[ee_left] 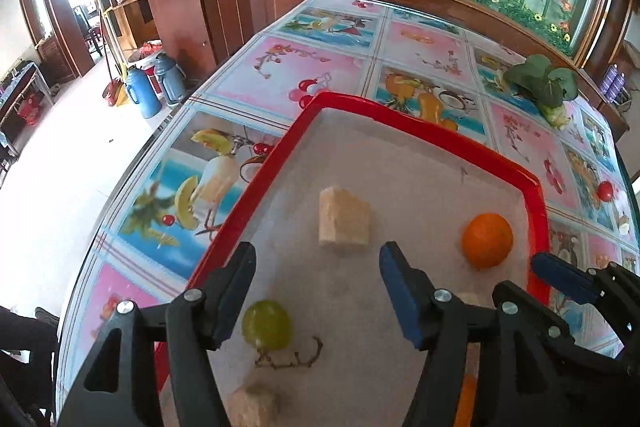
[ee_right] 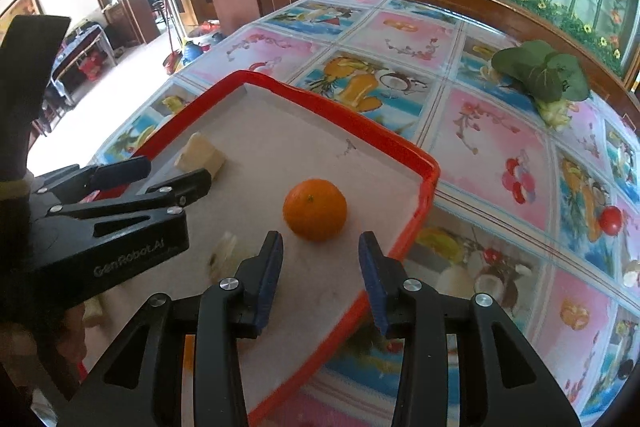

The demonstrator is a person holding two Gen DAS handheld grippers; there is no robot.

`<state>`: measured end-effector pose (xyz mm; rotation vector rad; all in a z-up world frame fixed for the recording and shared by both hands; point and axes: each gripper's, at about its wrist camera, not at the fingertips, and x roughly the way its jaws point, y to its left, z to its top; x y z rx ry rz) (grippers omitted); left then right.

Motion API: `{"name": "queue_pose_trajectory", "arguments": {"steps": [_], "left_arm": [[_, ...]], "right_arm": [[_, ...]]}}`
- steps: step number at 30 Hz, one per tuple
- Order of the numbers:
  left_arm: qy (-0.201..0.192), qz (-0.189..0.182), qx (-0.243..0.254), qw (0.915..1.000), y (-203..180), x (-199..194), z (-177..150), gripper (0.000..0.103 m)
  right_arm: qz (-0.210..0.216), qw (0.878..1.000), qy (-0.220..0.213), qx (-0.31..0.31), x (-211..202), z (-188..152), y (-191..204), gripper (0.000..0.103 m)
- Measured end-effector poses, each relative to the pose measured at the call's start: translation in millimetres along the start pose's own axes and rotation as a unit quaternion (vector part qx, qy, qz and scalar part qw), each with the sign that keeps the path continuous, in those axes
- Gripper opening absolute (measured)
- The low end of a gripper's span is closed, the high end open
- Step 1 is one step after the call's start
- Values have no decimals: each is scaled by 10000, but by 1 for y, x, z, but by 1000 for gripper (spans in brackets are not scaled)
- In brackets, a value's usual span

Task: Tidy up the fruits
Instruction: 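Withdraw both open tools from the tray toward the remaining items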

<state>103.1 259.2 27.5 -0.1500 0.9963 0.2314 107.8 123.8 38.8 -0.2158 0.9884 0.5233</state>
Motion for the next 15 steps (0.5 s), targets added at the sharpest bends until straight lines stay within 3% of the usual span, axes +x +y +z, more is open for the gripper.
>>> {"name": "queue_pose_trajectory", "arguments": {"steps": [13, 15], "left_arm": [[-172, -16, 80, 9998, -28, -41, -29, 70], [-203, -70, 133, 9997, -39, -48, -35, 75]], "right_arm": [[241, 9996, -120, 41, -50, -42, -11, 40], [288, 9995, -101, 77, -57, -51, -15, 40]]}}
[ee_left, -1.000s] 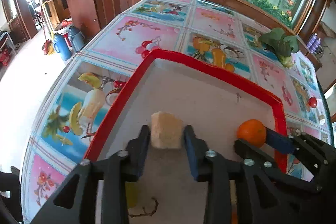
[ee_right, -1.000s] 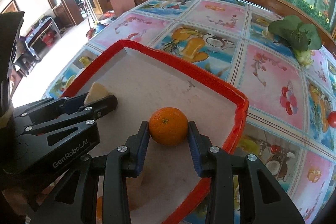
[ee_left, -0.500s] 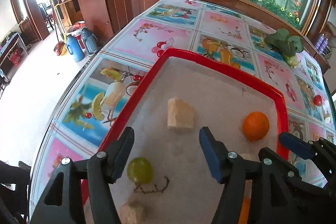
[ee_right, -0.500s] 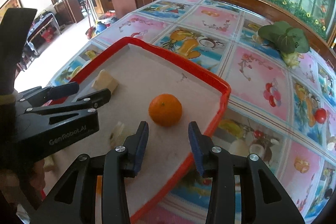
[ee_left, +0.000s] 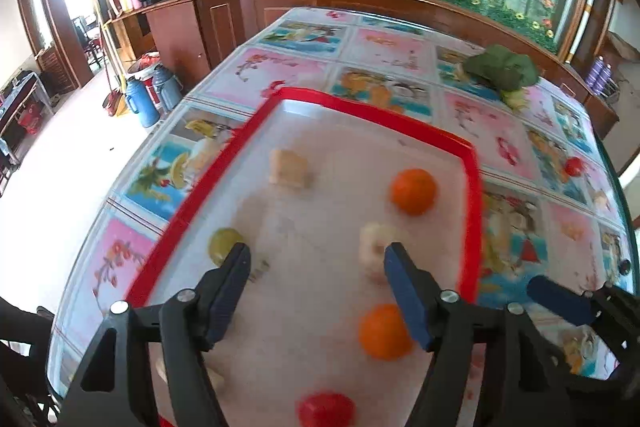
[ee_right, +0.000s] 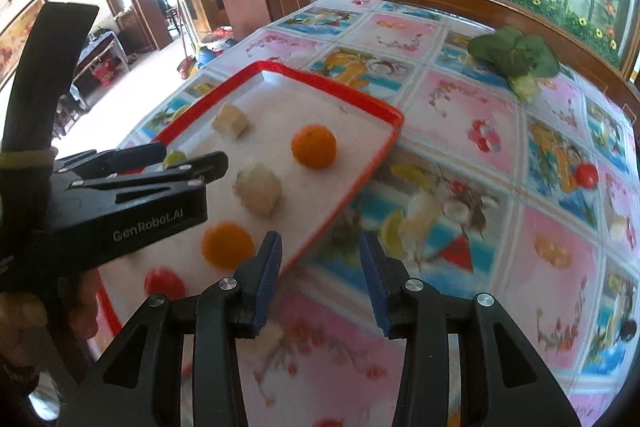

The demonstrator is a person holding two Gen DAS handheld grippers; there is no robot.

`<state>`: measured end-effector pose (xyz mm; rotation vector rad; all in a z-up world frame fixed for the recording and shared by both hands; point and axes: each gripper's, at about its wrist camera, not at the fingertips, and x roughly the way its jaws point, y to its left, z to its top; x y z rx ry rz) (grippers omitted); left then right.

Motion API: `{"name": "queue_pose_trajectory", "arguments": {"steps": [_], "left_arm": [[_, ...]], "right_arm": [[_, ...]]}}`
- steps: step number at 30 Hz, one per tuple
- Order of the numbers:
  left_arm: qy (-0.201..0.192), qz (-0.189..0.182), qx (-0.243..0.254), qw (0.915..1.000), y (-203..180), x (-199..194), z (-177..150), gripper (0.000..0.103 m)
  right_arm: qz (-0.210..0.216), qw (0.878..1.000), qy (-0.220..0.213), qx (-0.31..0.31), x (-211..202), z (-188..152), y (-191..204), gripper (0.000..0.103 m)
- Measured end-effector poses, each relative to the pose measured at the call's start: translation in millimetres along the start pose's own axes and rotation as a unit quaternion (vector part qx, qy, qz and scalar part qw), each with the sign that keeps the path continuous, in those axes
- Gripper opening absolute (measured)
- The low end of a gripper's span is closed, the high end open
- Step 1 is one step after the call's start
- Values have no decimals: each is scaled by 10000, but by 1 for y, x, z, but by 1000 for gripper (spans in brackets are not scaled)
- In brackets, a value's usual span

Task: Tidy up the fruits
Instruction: 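Withdraw both open tools from the tray toward the remaining items, then grasp a beige block with the right tool while the left tool grasps a red tomato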

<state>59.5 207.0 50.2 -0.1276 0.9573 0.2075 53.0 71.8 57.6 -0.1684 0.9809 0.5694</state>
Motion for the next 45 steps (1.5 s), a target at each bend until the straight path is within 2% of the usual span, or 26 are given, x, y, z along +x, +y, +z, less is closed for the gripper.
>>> {"name": "queue_pose_trajectory", "arguments": {"steps": [5, 10, 14, 20, 25, 30, 39, 41, 43, 45], "left_arm": [[-2, -246, 329, 9992, -42, -19, -19, 77], [45, -598, 691, 9958, -94, -34, -41, 85], [229, -851, 948, 9916, -134, -35, -50, 86], [301, -886, 1111, 9894, -173, -33, -50, 86], [338, -809, 1150, 9895, -192, -26, -43, 86], [338, -669, 1211, 9898, -208, -16, -30, 86], [289, -477, 1305, 9899, -232, 6, 1, 86], [319, -456, 1327, 9896, -243, 14, 8, 86], [312, -455, 1334, 9895, -255, 22, 17, 86], [252, -469, 1348, 9894, -268, 29, 23, 86]], "right_arm": [[75, 9998, 114, 167, -18, -34, -18, 40], [70, 9988, 139, 472, -38, -69, -48, 40], [-71, 9960, 39, 892, -56, -90, -88, 40], [-452, 9868, -164, 1545, -74, -102, -163, 41], [-743, 9799, -460, 1793, -84, -91, -225, 41], [-900, 9759, -594, 1897, -71, -64, -280, 47], [-745, 9798, -227, 1844, -23, -33, -327, 48], [-627, 9817, -282, 1777, -22, -31, -329, 46], [-640, 9849, -255, 1589, -20, -30, -328, 34], [-626, 9886, -239, 1348, -19, -28, -323, 30]]}}
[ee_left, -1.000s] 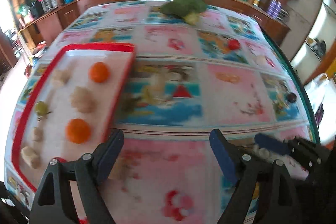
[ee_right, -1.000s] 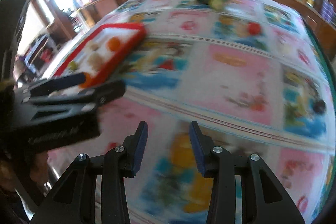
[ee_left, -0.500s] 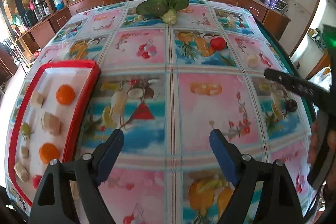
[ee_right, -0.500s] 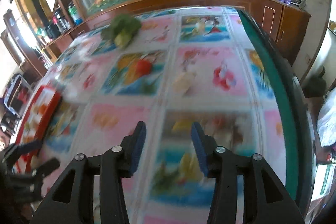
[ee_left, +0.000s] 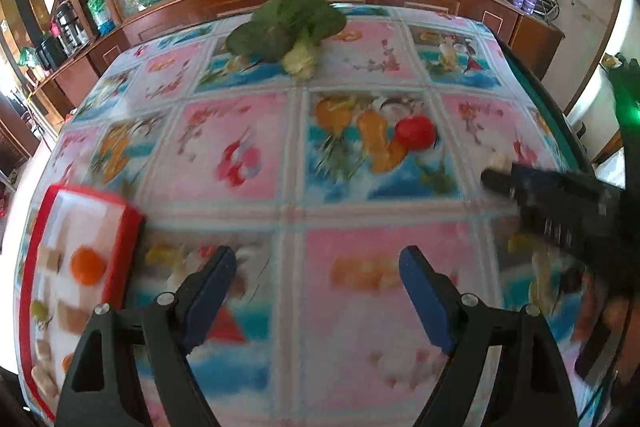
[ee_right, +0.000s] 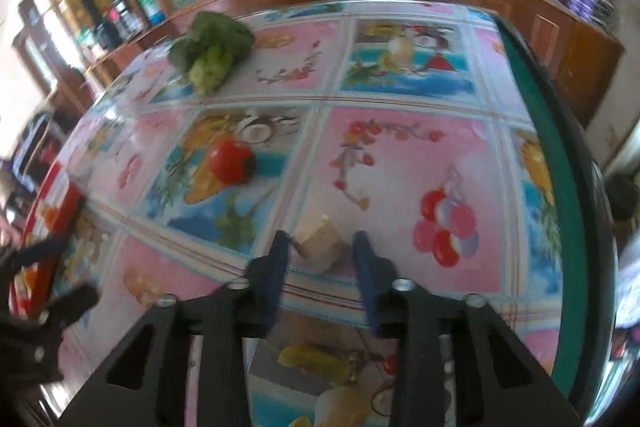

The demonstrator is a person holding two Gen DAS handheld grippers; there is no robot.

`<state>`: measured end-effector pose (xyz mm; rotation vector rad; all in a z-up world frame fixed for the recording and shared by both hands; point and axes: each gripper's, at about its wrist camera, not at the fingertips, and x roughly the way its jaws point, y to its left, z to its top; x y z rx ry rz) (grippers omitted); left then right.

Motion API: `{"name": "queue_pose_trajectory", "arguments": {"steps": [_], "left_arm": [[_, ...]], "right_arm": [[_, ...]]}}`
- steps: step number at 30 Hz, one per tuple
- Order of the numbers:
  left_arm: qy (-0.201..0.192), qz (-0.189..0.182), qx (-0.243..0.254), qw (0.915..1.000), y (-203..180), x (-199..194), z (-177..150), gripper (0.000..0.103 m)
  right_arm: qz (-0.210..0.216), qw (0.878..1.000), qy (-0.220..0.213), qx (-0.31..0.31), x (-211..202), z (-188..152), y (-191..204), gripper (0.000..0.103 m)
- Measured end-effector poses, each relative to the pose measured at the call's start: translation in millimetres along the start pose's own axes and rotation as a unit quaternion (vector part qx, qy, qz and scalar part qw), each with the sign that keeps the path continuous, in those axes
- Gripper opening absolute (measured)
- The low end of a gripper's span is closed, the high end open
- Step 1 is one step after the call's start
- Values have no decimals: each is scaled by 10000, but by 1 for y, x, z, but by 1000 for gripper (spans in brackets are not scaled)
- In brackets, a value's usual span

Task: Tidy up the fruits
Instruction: 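Grasp a beige block with the right tool while the left tool grasps a red tomato, then carry the beige block and the tomato over the tray with both tools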

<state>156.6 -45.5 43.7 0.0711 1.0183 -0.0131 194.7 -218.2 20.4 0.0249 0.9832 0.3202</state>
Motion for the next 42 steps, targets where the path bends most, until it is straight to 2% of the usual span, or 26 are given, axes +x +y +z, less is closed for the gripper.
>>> {"name": "queue_pose_trajectory", "arguments": {"steps": [4, 9, 14, 18, 19, 20, 21, 24, 28, 32, 36, 42], "left_arm": [[-74, -156, -55, 9998, -17, 16, 22, 86], [-107, -317, -277, 9991, -36, 36, 50, 86], [-23, -247, -332, 9991, -52, 58, 64, 84], [118, -275, -478, 9984, -56, 74, 67, 63], [14, -236, -463, 9986, -57, 73, 68, 58], [20, -356, -449, 9984, -57, 74, 68, 46], [-51, -403, -435, 9982, -57, 73, 68, 38], [-120, -617, -425, 9971, -52, 72, 66, 38], [-203, -1030, -304, 9940, -41, 61, 50, 38], [-183, -1320, -224, 9908, -24, 40, 22, 38], [-40, -1310, -178, 9912, -7, 17, -20, 38], [-47, -1053, -217, 9942, 13, -19, -80, 38]], "right_arm": [[-130, 9994, -136, -302, -8, -5, 6, 30], [53, 9992, -227, -329, -29, -15, 2, 30], [218, 9991, -224, -286, -43, -26, -5, 30], [254, 9991, -227, -232, -48, -30, -10, 30], [255, 9992, -223, -225, -48, -31, -11, 30], [261, 9992, -226, -194, -49, -31, -12, 30], [264, 9992, -230, -171, -49, -32, -13, 30], [226, 9993, -275, -124, -51, -33, -16, 30], [225, 9991, -321, -175, -57, -35, -13, 30], [253, 9986, -362, -285, -66, -43, -6, 30], [320, 9986, -307, -286, -72, -57, 3, 30], [325, 9985, -242, -363, -78, -84, 22, 30]]}}
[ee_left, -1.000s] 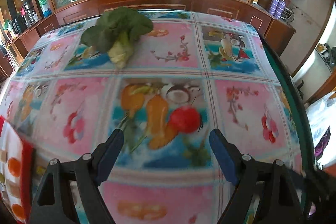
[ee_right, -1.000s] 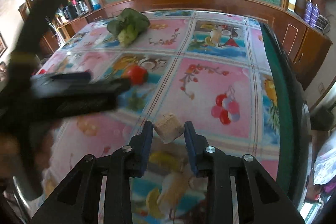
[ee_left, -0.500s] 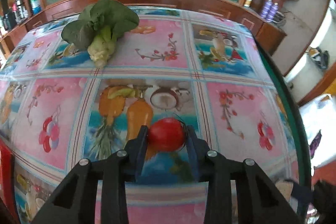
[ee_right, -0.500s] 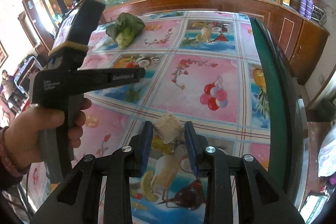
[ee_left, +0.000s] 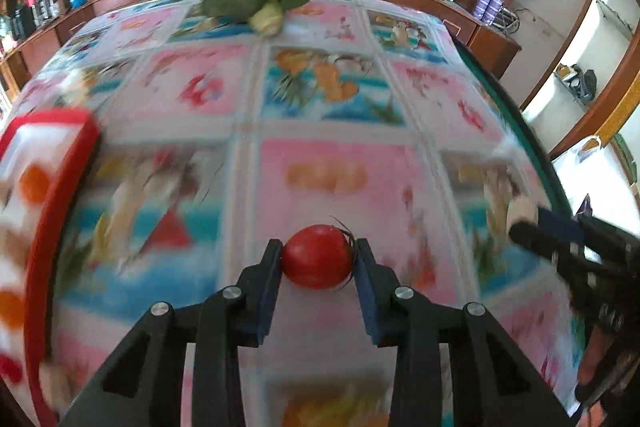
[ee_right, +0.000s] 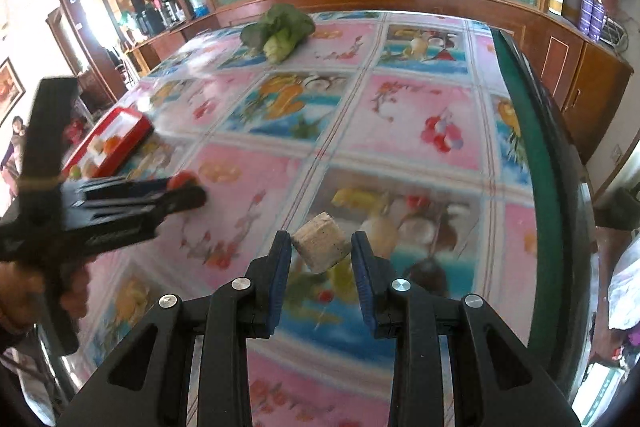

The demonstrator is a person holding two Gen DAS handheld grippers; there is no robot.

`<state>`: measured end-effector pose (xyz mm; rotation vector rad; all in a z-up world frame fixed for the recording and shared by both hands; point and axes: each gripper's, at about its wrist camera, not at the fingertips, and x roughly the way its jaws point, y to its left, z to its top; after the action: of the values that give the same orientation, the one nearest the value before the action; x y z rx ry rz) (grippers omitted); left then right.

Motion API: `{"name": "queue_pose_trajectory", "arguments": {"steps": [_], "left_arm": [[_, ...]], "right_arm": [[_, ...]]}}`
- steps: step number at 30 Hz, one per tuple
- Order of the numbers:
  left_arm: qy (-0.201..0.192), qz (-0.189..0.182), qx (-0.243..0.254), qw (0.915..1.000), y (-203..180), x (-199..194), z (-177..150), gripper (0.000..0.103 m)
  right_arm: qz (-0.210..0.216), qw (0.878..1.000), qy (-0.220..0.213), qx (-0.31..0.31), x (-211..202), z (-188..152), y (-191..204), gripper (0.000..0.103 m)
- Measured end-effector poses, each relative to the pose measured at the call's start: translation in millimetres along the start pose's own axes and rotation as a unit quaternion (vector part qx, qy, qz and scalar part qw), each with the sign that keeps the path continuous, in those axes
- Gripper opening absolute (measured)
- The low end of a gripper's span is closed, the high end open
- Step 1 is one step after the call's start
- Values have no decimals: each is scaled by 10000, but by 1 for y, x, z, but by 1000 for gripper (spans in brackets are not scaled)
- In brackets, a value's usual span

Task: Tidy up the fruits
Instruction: 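Carry the beige block and the tomato over the tray with both tools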

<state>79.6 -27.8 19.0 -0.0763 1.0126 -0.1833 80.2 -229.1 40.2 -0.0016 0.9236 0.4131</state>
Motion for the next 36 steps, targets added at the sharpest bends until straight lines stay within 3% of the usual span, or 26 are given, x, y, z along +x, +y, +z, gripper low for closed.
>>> {"name": "queue_pose_trajectory", "arguments": {"steps": [6, 17, 27, 36], "left_arm": [[36, 7, -116, 9999, 11, -30, -41, 38], [-235, -81, -294, 9993, 40, -75, -67, 38], [-498, 2, -518, 9974, 86, -103, -74, 38], [-724, 332, -867, 9930, 148, -126, -77, 38]], "right_arm": [[-63, 10000, 39, 39, -12, -21, 20, 30], [-213, 9996, 162, 63, -24, -45, 61, 30], [-11, 9999, 134, -61, -12, -29, 115, 30], [379, 9990, 74, -223, 6, 1, 170, 30]]}}
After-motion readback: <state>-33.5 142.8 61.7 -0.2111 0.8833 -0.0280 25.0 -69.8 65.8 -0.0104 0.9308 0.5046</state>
